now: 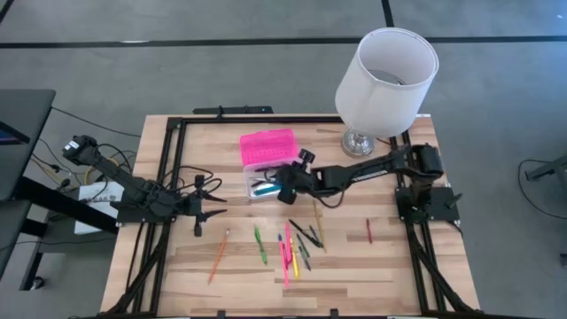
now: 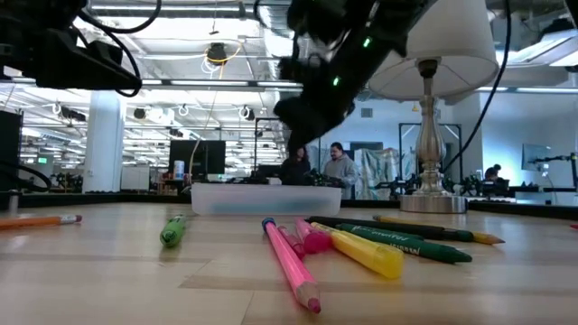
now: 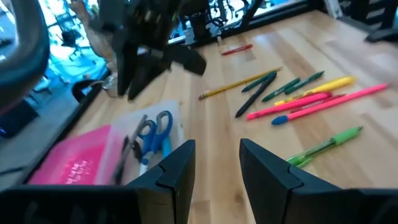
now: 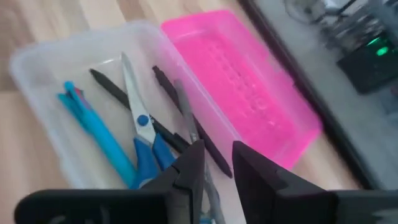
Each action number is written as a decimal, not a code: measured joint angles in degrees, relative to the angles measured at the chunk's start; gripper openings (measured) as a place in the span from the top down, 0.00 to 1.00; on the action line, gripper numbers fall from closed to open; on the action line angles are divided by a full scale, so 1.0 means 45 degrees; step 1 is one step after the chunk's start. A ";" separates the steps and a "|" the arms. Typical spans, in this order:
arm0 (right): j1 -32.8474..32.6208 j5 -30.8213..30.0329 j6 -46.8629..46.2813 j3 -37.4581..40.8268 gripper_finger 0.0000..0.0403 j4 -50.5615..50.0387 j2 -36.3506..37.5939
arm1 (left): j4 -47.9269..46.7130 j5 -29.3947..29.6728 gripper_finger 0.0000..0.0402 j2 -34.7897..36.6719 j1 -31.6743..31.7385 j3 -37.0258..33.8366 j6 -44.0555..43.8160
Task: Pick & place school supplies into a supply box
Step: Put the orange pencil into the pink supply box
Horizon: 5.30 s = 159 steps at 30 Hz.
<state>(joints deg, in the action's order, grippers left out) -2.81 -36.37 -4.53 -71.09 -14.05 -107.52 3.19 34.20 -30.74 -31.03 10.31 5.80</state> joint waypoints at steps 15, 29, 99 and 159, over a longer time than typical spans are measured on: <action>-0.3816 -0.1335 -0.1601 0.1644 0.82 -0.2675 0.3149 | 0.0316 -0.3418 0.70 0.0000 -0.0005 0.0000 -0.2148; -0.5824 -0.2349 -0.2031 0.5987 0.82 0.2451 0.4680 | 0.0259 -0.3535 0.70 -0.3099 -0.0724 -0.0005 -0.7207; -0.7344 -0.3266 -0.1005 0.7582 0.82 0.5990 0.4753 | -0.7114 -0.5395 0.92 -1.1332 -0.1938 0.4949 -1.1633; -0.7344 -0.3261 -0.1176 0.7582 0.82 0.5999 0.4753 | -0.7651 -0.3943 0.96 -1.1354 0.1066 0.5255 -1.2297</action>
<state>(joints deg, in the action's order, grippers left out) -35.86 -51.05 -9.82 -36.97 12.95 -86.13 -31.24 16.46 -81.83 -26.23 33.95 -49.53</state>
